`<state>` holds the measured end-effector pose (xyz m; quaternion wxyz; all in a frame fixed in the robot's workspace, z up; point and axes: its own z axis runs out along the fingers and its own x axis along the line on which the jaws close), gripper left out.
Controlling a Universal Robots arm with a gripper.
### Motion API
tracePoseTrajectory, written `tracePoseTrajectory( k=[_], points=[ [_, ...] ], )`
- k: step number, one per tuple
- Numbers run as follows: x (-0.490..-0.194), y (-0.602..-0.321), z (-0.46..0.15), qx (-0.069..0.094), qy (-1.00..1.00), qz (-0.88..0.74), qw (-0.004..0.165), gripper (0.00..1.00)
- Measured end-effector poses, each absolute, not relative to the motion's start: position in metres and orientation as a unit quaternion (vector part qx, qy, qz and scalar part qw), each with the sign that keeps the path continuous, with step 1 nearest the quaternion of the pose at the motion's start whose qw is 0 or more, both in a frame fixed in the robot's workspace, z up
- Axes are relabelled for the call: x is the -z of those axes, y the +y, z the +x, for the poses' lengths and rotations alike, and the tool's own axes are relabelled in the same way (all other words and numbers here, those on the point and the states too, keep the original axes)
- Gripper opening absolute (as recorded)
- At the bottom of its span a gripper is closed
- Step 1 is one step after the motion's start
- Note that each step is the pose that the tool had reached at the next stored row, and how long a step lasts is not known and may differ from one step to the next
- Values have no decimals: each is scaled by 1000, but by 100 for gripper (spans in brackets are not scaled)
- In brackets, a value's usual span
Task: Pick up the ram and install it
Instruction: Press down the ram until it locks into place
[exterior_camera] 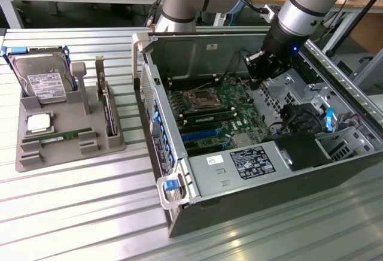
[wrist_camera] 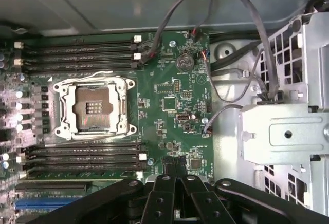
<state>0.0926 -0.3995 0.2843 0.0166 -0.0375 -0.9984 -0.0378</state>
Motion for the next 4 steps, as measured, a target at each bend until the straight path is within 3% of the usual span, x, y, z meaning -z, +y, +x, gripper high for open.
tracePoseTrajectory(
  k=[4],
  points=[
    [-284,-399,93,38,-998,-49,16,11]
  ],
)
